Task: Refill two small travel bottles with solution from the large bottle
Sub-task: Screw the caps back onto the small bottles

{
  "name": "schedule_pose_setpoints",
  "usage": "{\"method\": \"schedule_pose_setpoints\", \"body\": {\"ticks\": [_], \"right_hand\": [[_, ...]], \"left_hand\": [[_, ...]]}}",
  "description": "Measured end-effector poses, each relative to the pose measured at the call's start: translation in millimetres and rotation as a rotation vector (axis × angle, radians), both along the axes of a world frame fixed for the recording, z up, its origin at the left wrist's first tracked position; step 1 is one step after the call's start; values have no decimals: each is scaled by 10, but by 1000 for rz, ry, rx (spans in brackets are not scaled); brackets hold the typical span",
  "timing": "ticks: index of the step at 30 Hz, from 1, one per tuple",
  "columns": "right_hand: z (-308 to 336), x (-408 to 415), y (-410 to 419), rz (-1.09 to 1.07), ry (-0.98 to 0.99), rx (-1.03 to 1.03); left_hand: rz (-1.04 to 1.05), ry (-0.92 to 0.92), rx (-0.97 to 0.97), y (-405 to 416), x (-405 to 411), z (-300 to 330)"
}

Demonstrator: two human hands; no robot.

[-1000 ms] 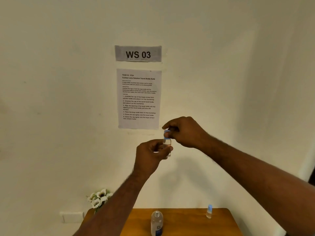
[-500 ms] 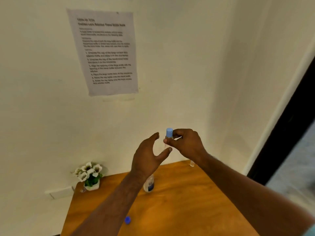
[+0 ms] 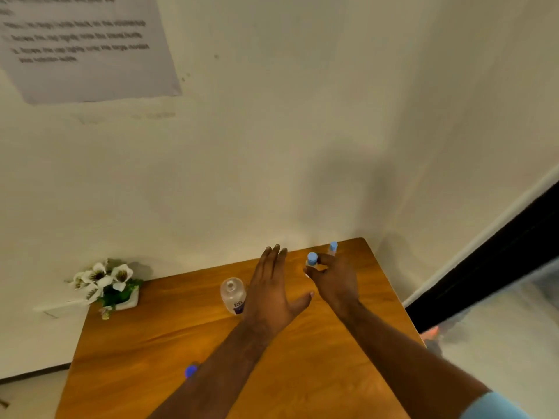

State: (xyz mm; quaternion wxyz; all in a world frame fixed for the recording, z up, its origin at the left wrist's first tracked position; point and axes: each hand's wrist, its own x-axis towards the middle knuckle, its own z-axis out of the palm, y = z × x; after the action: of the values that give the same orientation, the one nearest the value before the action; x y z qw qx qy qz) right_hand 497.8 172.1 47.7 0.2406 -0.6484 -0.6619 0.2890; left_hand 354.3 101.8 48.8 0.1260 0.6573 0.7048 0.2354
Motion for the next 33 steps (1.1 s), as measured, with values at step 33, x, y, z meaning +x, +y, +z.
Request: {"method": "schedule_pose_setpoints", "body": {"ticks": [33], "right_hand": [[-1440, 78, 937, -14, -33, -129]], "left_hand": [[76, 89, -200, 765, 167, -971]]}}
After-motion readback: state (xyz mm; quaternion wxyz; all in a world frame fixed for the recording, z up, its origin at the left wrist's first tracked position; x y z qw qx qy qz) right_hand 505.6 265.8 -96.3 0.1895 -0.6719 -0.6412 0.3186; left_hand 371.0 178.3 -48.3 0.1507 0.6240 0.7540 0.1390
